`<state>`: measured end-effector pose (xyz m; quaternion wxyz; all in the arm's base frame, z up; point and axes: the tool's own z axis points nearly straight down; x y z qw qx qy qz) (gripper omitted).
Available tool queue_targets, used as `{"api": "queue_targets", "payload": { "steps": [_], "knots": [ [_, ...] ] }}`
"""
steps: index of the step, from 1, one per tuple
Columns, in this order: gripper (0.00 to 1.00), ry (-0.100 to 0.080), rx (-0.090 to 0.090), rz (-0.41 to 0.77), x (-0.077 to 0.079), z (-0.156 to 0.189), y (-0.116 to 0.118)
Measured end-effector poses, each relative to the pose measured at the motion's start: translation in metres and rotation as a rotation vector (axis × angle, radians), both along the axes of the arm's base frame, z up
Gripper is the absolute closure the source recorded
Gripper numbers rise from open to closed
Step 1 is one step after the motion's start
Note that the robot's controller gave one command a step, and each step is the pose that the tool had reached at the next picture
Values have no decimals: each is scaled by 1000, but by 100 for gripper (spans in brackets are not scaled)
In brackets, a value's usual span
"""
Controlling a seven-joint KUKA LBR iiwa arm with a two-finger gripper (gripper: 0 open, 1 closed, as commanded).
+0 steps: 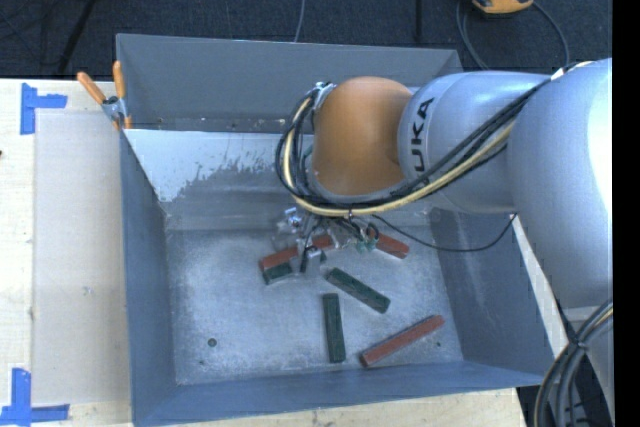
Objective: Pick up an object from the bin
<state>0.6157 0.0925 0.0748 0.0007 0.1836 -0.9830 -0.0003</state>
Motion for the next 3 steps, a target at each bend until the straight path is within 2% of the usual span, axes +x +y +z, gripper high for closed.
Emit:
{"api": "queue_targets", "payload": {
  "steps": [1,2,3],
  "knots": [
    [0,-6,2,-2,0,-3,0],
    [100,-6,2,-4,0,-2,0],
    [100,-6,2,-5,0,-1,0]
  ]
}}
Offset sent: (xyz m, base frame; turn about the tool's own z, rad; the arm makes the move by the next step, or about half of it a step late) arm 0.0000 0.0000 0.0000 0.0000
